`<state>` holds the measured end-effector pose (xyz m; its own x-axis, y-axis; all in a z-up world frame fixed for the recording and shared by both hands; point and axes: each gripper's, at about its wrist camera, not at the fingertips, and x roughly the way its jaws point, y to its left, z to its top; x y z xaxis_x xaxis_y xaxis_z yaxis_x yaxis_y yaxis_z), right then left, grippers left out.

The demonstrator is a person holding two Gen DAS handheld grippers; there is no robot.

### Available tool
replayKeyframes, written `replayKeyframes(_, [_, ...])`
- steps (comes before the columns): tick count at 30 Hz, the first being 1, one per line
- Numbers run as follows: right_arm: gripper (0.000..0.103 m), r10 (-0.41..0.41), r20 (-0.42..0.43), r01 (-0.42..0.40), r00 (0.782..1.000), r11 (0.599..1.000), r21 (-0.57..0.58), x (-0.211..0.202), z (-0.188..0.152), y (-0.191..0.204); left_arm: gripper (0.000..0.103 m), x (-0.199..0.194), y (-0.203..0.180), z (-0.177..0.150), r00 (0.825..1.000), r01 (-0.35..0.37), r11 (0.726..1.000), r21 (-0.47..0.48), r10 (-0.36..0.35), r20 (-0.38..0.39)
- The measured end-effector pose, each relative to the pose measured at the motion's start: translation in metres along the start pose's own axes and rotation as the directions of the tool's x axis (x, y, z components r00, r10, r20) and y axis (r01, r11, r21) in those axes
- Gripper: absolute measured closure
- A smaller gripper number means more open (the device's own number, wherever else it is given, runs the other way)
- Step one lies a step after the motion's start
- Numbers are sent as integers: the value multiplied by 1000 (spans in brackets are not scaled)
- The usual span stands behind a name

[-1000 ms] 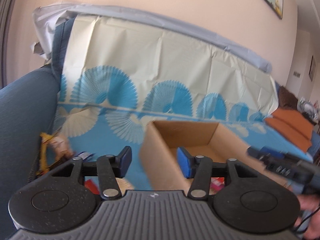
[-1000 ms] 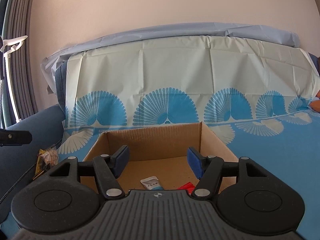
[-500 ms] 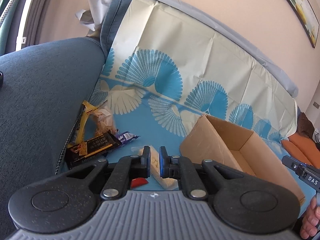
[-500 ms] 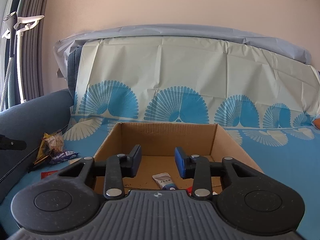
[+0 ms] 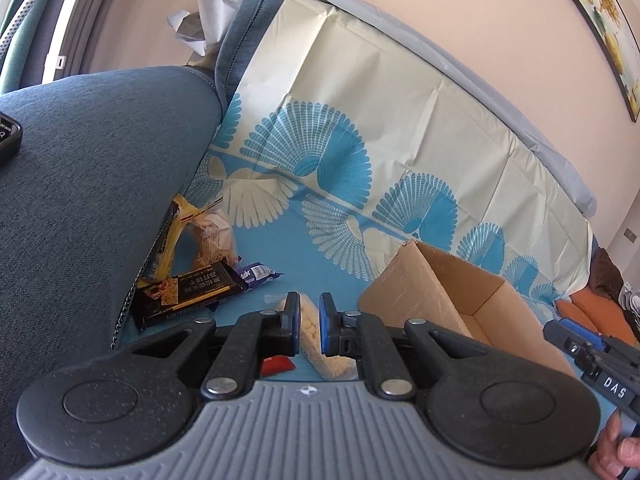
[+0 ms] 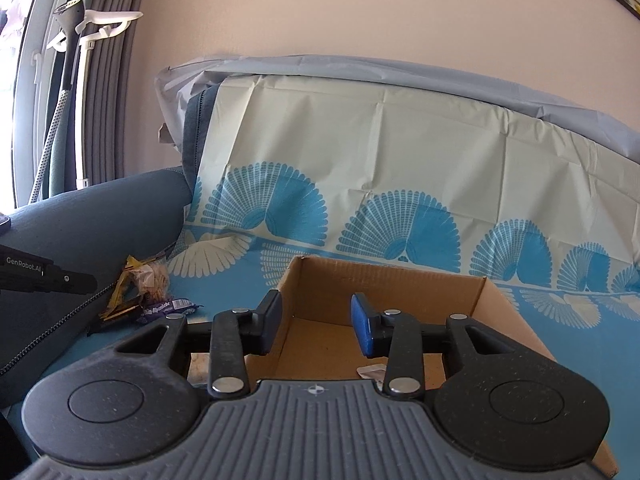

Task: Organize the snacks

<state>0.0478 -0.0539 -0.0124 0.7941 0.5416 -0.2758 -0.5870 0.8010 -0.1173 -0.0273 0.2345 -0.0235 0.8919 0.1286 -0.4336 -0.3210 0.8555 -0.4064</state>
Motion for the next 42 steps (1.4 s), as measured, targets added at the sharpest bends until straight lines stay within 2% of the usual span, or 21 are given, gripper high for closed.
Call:
replayKeyframes(7, [62, 27, -2, -27, 1000, 999, -43, 12, 1, 32, 91, 1, 8, 2, 1000, -10, 999, -51, 10, -2])
replayKeyframes(11, [60, 18, 74, -8, 997, 990, -139, 11, -1, 63, 86, 2, 13, 3, 1000, -22, 996, -83, 22, 0])
replayKeyframes(14, [59, 41, 111, -19, 993, 982, -189, 11, -5, 86, 85, 2, 17, 4, 999, -32, 994, -105, 32, 1])
replayKeyframes(21, [58, 93, 78, -76, 993, 978, -196, 36, -18, 134, 79, 3, 27, 5, 999, -48, 987, -154, 50, 6])
replayKeyframes(26, [51, 60, 69, -48, 996, 986, -161, 68, -25, 147, 74, 4, 29, 5, 998, -66, 987, -150, 68, 10])
replayKeyframes(28, [49, 38, 53, -31, 998, 990, -140, 84, -27, 146, 74, 7, 28, 6, 997, -74, 987, -143, 76, 9])
replayKeyframes(30, [41, 16, 24, -13, 1000, 993, -115, 100, -30, 143, 74, 11, 28, 6, 997, -80, 987, -139, 82, 7])
replayKeyframes(33, [35, 19, -56, -24, 998, 996, -84, 127, -35, 140, 72, 20, 30, 7, 996, -93, 985, -144, 93, -5])
replayKeyframes(42, [29, 35, -188, -44, 982, 998, -42, 177, -51, 140, 69, 36, 41, 7, 993, -120, 977, -174, 116, -33])
